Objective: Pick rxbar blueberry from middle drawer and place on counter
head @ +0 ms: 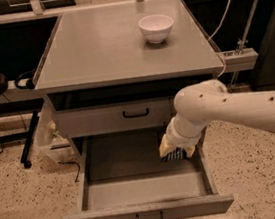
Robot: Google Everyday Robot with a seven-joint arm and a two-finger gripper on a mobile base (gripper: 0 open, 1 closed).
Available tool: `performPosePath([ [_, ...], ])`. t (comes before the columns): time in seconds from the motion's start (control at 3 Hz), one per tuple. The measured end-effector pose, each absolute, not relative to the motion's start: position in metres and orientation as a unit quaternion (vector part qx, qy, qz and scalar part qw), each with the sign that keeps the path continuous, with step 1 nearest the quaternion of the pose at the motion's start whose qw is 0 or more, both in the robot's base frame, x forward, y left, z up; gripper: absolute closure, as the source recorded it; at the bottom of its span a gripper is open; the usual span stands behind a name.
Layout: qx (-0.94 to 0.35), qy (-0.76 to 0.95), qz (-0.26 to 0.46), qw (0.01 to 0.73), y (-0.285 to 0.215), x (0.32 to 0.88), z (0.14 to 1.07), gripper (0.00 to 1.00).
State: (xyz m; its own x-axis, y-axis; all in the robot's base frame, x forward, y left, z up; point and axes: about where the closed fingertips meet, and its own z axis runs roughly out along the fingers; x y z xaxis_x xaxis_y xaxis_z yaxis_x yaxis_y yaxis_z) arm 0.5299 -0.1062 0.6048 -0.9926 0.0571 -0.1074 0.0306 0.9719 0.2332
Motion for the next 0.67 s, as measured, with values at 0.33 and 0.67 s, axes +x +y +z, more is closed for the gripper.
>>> performPosePath([
  [0.33, 0.027, 0.989, 0.11, 0.097, -0.098, 0.543, 0.672, 1.0],
  [0.67, 0.049, 0.985, 0.098, 0.133, -0.089, 0.566, 0.726, 1.0],
])
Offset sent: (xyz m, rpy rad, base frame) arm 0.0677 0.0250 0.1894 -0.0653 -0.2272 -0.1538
